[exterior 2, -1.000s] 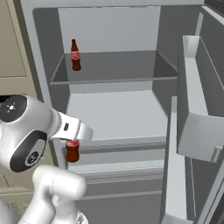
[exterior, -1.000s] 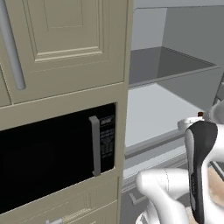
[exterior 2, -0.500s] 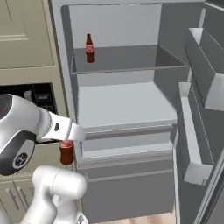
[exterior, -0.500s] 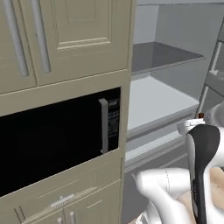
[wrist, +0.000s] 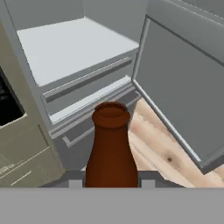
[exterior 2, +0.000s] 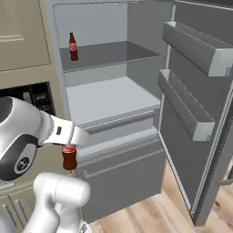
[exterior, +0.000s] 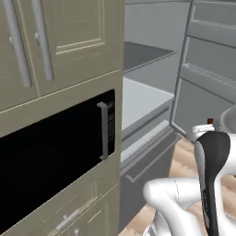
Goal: Open the fridge, grab two sodas, and place both sodas inside the bowl with ice on the dining counter.
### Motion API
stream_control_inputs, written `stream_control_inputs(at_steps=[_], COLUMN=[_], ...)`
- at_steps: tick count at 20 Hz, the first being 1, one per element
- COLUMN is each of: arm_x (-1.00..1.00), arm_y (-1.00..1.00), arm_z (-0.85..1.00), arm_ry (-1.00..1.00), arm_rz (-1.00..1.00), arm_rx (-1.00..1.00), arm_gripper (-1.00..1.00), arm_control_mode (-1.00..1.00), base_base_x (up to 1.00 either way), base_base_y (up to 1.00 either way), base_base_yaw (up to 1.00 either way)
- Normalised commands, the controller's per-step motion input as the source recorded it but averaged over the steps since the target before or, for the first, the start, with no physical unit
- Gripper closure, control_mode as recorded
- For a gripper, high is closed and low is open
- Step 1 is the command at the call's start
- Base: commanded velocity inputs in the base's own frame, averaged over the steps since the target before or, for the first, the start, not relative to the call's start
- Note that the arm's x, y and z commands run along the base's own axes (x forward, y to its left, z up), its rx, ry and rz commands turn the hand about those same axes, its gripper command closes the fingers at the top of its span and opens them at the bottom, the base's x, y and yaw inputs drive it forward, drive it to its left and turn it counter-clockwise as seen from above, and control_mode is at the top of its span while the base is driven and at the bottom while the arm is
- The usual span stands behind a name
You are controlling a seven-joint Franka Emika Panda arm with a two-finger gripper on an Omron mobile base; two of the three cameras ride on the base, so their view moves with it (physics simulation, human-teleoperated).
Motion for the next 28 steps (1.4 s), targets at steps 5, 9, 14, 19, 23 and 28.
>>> stream_control_inputs(at_steps=[5,9,14,19,23,28], arm_x=[0.00,0.00,0.00,0.00,0.00,0.00], arm_y=[0.00,0.00,0.00,0.00,0.00,0.00], arm_z=[0.00,0.00,0.00,0.00,0.00,0.00], arm_ry=[0.00,0.00,0.00,0.00,0.00,0.00], arm_rz=[0.00,0.00,0.00,0.00,0.00,0.00], arm_rx=[0.00,0.00,0.00,0.00,0.00,0.00], arm_gripper=[1.00,1.00,1.00,1.00,1.00,1.00], arm_control_mode=[1.00,1.00,1.00,1.00,1.00,1.00], base_base_x=[-0.25,-0.22,-0.24,-0.24,-0.24,-0.10], base_base_y=[0.00,0.00,0.01,0.00,0.00,-0.12], base_base_yaw=[-0.68,-0.71,-0.71,-0.70,-0.67,-0.64])
